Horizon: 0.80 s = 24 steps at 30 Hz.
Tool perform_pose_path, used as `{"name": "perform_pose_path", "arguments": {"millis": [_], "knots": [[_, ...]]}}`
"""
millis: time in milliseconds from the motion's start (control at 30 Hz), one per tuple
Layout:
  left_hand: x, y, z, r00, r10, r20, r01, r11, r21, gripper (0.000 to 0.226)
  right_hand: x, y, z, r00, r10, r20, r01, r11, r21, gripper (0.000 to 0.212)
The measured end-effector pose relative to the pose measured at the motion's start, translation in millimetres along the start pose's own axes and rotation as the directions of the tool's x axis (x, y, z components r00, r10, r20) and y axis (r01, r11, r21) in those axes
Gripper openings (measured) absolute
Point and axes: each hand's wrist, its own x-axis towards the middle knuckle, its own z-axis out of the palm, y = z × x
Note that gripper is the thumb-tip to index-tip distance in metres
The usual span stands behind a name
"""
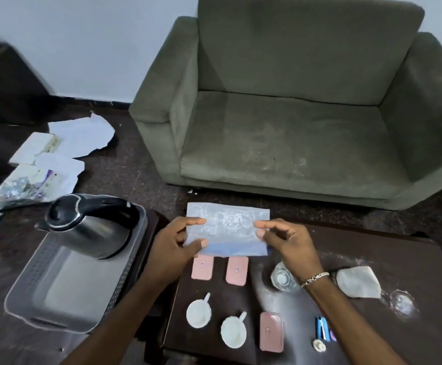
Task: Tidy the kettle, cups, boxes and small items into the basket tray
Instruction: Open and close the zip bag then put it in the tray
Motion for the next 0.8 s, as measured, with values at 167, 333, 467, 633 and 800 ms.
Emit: {"name": "perform_pose_path", "arguments": {"millis": [167,333,467,633,800], "knots": [[-34.0,-29.7,-86.8,0.984,-0.022,-0.177,0.038,0.995,0.088,0.022,-1.2,13.8,84.6,0.991,0.027,0.129,-0.007,0.988,-0.156,0.030],[-68.1,-62.2,-180.0,0.961,-0.050,-0.272,0.148,0.925,0.351,0.032,-16.3,31.7,188.2,0.974,0.056,0.219,0.021,0.943,-0.333,0.023],[-88.2,-93.6,-244.8,0.964,-0.051,-0.261,0.181,0.844,0.505,0.030,-37.1,48.4,262.1,0.939,0.015,0.345,0.171,0.848,-0.501,0.020],[-92.1,-138.7,-302.3,0.959,-0.101,-0.266,0.252,0.737,0.627,0.029,-57.3,75.7,343.0,0.838,0.122,0.533,0.397,0.533,-0.747,0.034],[-91.7,-176.1,-320.2,0.935,-0.194,-0.297,0.349,0.653,0.672,0.020,-61.5,86.3,395.5,0.775,0.172,0.608,0.547,0.298,-0.782,0.012]]}}
